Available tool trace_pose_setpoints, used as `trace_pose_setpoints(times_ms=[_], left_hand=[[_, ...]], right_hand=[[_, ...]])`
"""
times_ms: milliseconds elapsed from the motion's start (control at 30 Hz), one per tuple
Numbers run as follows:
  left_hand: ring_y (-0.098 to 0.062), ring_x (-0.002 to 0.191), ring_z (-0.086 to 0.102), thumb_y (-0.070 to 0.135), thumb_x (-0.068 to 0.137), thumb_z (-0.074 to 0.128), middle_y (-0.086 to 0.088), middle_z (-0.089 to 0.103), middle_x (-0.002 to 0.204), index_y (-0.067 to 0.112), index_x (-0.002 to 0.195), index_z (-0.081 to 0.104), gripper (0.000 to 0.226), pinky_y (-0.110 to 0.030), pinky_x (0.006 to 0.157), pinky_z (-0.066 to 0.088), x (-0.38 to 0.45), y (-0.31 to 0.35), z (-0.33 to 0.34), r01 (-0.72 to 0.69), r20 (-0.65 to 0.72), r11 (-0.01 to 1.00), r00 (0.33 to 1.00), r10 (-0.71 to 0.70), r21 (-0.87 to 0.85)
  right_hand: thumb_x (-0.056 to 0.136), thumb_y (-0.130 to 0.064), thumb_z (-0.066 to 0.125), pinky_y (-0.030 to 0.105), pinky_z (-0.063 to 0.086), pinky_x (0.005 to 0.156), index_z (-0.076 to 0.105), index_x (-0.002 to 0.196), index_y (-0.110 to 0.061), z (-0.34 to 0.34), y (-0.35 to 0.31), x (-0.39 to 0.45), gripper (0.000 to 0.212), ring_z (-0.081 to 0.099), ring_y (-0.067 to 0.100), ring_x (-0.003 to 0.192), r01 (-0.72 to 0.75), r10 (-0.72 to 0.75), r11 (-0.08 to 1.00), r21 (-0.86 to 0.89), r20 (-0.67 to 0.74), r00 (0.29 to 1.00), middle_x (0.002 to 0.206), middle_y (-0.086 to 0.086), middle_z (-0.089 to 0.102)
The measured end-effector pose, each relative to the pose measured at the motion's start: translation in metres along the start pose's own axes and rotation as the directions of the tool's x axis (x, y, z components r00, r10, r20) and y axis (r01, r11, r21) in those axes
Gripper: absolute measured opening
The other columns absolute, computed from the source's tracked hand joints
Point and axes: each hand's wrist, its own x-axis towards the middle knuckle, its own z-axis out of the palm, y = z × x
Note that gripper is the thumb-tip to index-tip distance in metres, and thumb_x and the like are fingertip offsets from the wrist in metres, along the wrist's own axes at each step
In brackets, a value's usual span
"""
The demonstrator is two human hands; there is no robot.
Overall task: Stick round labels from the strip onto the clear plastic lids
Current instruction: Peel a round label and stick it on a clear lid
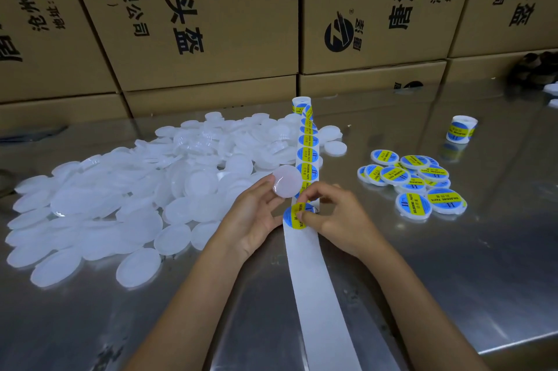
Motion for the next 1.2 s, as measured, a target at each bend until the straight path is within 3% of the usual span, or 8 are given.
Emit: trace_pose_setpoints(times_ms=[100, 200, 300, 500, 667, 767, 933, 1200], left_hand=[[-0.028, 0.105, 0.072, 0.022, 0.103, 0.047, -0.015, 0.071, 0.123, 0.008, 0.129, 0.061, 0.033, -0.04, 0.074, 0.062, 0.001, -0.001, -0.001, -0.003, -0.001, 1.0, 1.0, 0.003, -0.008], [-0.027, 0.112, 0.069, 0.022, 0.104, 0.046, -0.015, 0.07, 0.125, 0.006, 0.132, 0.06, 0.034, -0.043, 0.083, 0.061, 0.002, -0.001, -0.001, -0.005, -0.011, 1.0, 1.0, 0.005, -0.011], [-0.026, 0.122, 0.064, 0.019, 0.105, 0.048, -0.015, 0.067, 0.13, 0.006, 0.133, 0.058, 0.033, -0.053, 0.092, 0.056, 0.002, -0.002, -0.003, -0.001, -0.025, 0.999, 1.0, 0.0, -0.047], [-0.03, 0.119, 0.066, 0.014, 0.105, 0.046, -0.019, 0.067, 0.128, -0.002, 0.132, 0.058, 0.033, -0.047, 0.096, 0.056, 0.002, -0.006, -0.003, -0.007, 0.008, 0.996, 1.0, 0.008, -0.091], [-0.025, 0.11, 0.071, 0.012, 0.106, 0.043, -0.017, 0.071, 0.121, 0.001, 0.119, 0.065, 0.028, -0.033, 0.085, 0.061, 0.003, -0.006, -0.003, -0.042, 0.058, 0.984, 0.997, 0.053, -0.175], [-0.024, 0.109, 0.071, 0.01, 0.106, 0.042, -0.018, 0.071, 0.12, 0.0, 0.117, 0.066, 0.028, -0.031, 0.084, 0.061, 0.005, -0.007, -0.003, -0.043, 0.049, 0.98, 0.997, 0.053, -0.197], [-0.024, 0.109, 0.071, 0.01, 0.107, 0.041, -0.019, 0.071, 0.119, -0.001, 0.118, 0.064, 0.028, -0.032, 0.085, 0.061, 0.005, -0.007, -0.003, -0.048, 0.043, 0.982, 0.997, 0.057, -0.184], [-0.023, 0.112, 0.07, 0.004, 0.107, 0.032, -0.017, 0.07, 0.123, 0.001, 0.123, 0.062, 0.034, -0.03, 0.09, 0.059, 0.002, -0.005, -0.001, -0.044, 0.08, 0.99, 0.995, 0.055, -0.135]], right_hand=[[0.081, 0.008, 0.071, 0.027, 0.05, 0.081, 0.065, 0.083, -0.009, -0.004, -0.005, 0.002, 0.018, 0.062, 0.018, 0.081, -0.078, 0.079, 0.965, 0.25, 0.008, 0.997, 0.085, 0.009, 0.068], [0.083, 0.008, 0.068, 0.018, 0.051, 0.068, 0.063, 0.089, -0.009, -0.006, -0.006, 0.002, 0.019, 0.066, 0.011, 0.073, -0.163, 0.177, 0.867, 0.47, 0.013, 0.984, 0.086, 0.008, 0.071], [0.084, 0.005, 0.068, 0.024, 0.054, 0.075, 0.063, 0.094, -0.009, -0.01, -0.003, 0.004, 0.018, 0.07, 0.019, 0.081, -0.173, 0.222, 0.784, 0.596, -0.009, 0.975, 0.093, 0.009, 0.075], [0.083, 0.001, 0.072, 0.02, 0.053, 0.067, 0.064, 0.099, -0.006, -0.011, -0.01, 0.027, 0.019, 0.069, 0.015, 0.077, -0.185, 0.244, 0.827, 0.531, -0.044, 0.969, 0.09, 0.007, 0.076], [0.082, 0.003, 0.073, 0.025, 0.054, 0.069, 0.061, 0.098, -0.004, 0.007, -0.017, 0.045, 0.022, 0.065, 0.017, 0.077, -0.237, 0.285, 0.865, 0.442, -0.044, 0.958, 0.088, 0.006, 0.071], [0.083, 0.005, 0.071, 0.028, 0.054, 0.071, 0.059, 0.092, -0.009, 0.02, -0.014, 0.041, 0.02, 0.063, 0.017, 0.077, -0.214, 0.283, 0.884, 0.416, -0.111, 0.953, 0.092, 0.011, 0.069], [0.084, 0.003, 0.07, 0.02, 0.053, 0.064, 0.058, 0.089, -0.012, 0.027, -0.014, 0.038, 0.02, 0.063, 0.013, 0.073, -0.189, 0.262, 0.903, 0.385, -0.146, 0.954, 0.097, 0.014, 0.069], [0.083, 0.001, 0.072, 0.025, 0.055, 0.07, 0.058, 0.088, -0.017, 0.028, -0.01, 0.04, 0.023, 0.063, 0.012, 0.074, -0.184, 0.256, 0.919, 0.35, -0.173, 0.951, 0.102, 0.016, 0.069]])
